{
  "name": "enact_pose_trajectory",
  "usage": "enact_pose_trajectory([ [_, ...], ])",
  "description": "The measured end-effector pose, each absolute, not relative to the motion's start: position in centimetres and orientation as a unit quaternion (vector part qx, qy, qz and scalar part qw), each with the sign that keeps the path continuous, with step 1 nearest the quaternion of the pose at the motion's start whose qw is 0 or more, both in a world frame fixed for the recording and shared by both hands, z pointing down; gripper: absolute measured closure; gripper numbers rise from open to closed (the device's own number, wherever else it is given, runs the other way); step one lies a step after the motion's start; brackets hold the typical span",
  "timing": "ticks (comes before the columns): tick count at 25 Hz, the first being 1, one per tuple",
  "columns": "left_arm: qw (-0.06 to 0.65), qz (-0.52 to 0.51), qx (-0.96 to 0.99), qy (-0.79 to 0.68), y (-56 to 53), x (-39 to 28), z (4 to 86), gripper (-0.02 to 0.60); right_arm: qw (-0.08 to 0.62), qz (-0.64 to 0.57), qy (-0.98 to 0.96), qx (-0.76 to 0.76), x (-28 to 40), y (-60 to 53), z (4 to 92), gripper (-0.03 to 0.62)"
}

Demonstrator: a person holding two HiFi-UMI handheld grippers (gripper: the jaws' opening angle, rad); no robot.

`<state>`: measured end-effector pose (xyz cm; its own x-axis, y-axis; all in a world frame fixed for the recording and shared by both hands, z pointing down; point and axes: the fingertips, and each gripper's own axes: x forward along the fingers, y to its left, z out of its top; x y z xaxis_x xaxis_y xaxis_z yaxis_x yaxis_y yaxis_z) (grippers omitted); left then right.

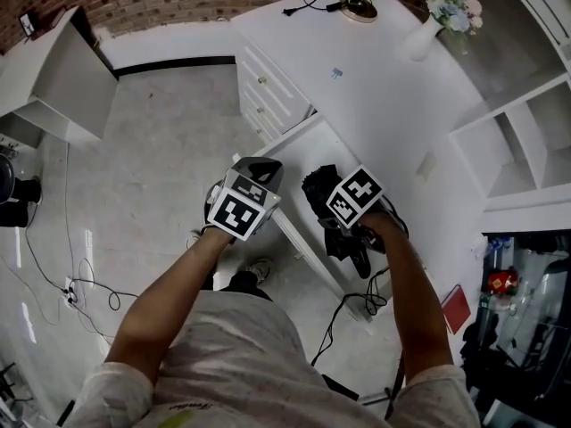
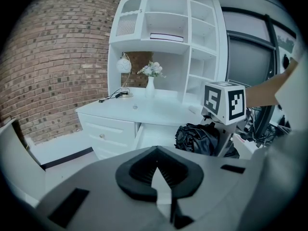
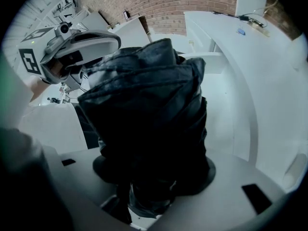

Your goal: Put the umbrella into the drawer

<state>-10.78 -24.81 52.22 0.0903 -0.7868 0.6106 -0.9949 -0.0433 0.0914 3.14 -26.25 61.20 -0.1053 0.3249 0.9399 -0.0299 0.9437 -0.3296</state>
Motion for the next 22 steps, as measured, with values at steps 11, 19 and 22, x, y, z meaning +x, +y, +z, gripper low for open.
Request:
enact_pose_trajectory([
  [11,0.263,0.205,0.715,-0.614,-24.9,-12.1,53.9,0.588,0.676,0.147,-0.716,-0.09,0.7,-26.4,63.5,0.345],
  [19,0.269,0.205,0.727,-0.598,-25.7,-12.7,54.8,0.588,0.69,0.16,-0.702,-0.073,-0.1,-26.8,65.3,0.345],
  [22,0.269,0.202,0.729,-0.597,-25.9,-13.0,55.0,0.588,0.698,0.161,-0.695,-0.064,-0.2,-27.1,66.0,0.345],
])
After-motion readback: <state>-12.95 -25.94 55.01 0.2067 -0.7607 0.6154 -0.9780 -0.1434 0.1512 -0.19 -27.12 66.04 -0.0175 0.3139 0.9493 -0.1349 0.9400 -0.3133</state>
